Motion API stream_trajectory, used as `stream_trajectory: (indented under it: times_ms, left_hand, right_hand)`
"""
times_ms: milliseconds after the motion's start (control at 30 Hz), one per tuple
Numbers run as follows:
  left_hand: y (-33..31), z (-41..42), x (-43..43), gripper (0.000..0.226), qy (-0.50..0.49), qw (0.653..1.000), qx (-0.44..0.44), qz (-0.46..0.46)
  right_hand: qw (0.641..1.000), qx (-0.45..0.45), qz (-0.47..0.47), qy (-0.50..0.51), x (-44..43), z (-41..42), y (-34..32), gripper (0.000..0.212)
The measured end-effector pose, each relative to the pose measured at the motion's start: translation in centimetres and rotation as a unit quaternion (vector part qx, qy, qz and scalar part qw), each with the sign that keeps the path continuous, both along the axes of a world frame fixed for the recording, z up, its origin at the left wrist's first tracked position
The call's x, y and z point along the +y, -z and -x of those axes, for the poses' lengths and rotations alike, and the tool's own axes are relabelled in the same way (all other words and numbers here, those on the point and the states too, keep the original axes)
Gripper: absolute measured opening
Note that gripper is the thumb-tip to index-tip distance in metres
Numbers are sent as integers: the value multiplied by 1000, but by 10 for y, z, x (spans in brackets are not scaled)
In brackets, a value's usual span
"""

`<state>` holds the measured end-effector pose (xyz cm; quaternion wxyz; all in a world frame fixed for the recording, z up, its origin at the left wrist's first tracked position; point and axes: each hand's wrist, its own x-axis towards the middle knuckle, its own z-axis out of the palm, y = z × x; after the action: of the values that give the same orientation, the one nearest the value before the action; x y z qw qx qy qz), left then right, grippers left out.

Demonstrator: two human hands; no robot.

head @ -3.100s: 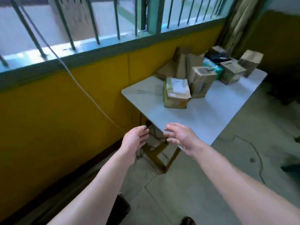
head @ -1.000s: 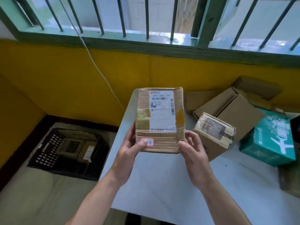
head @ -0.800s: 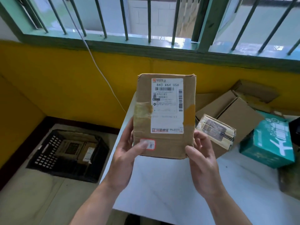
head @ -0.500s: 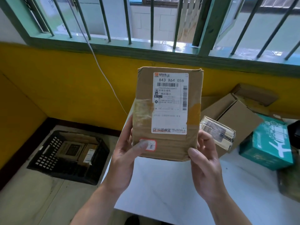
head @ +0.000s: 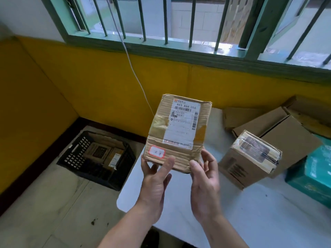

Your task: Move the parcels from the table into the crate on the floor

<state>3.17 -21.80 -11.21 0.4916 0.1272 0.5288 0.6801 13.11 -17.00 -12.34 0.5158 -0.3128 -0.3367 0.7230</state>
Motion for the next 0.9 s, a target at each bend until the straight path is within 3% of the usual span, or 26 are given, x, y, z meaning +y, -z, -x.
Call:
stream_trajectory:
  times_ms: [233,433,567,667,767,900]
  left_hand:
    - [7,56,-23,88,-197,980,-21,-30]
    - [5,154,-86,53,-185,982,-36,-18]
    - [8,226,-140,48,-111,993,-32,-6]
    - [11,277,-178,50,-107,994,-36,7]
    - [15,324,-208,56,-153,988,-20,9]
    - [31,368,-235,58,-179,983,-13,47]
  right_hand:
    - [987,-87,-1,-133,-24,48,4,61]
    - [974,-188,-34,-122,1,113,-22,73]
    - [941,-194,-34,-276,-9,178,-28,66]
    - [909,-202,-29,-365,-42,228,-19,58]
    - [912,-207,2,-354,-76,274,-5,59]
    - [926,-211,60,-307,-107,324,24,29]
